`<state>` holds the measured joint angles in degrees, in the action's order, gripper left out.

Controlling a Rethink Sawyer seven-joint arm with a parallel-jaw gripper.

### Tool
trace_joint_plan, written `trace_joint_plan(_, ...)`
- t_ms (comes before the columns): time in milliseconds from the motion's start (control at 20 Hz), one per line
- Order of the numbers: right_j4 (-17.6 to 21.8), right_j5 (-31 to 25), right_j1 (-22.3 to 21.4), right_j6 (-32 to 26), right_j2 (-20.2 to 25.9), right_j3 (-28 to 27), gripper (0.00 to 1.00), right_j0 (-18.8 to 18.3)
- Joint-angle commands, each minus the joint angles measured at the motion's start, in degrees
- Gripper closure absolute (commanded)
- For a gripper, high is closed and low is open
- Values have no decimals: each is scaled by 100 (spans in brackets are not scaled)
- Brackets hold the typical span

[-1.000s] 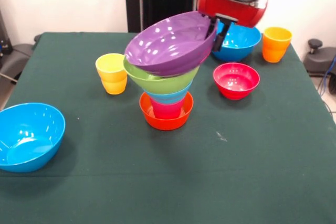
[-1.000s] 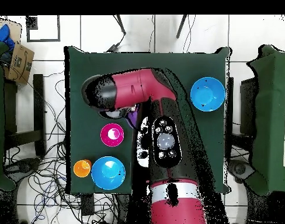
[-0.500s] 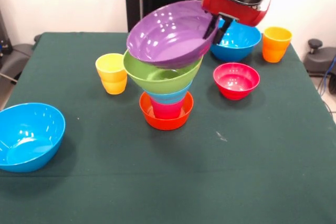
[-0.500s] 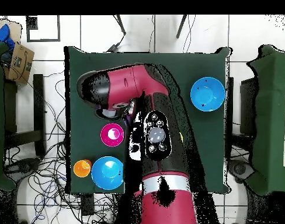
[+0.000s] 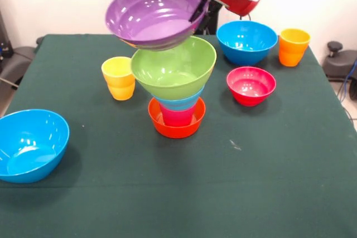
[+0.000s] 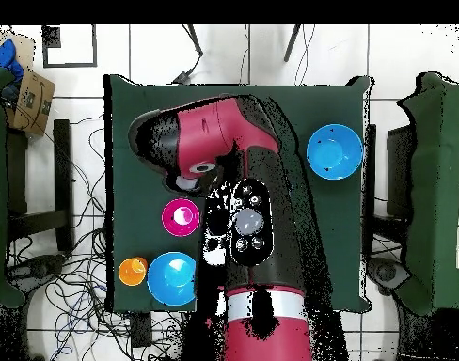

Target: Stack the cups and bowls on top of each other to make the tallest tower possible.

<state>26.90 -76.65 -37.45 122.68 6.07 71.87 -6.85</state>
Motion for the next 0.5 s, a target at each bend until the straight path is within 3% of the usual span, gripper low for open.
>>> trace_joint_plan(50,451,258,-196,-554,-23,108,100,-86)
trace_joint_plan(350,-218,1422,-249,246,102,724,100,-256)
trace_joint_plan(500,-422,1705,-232,305,150,811,100,-307)
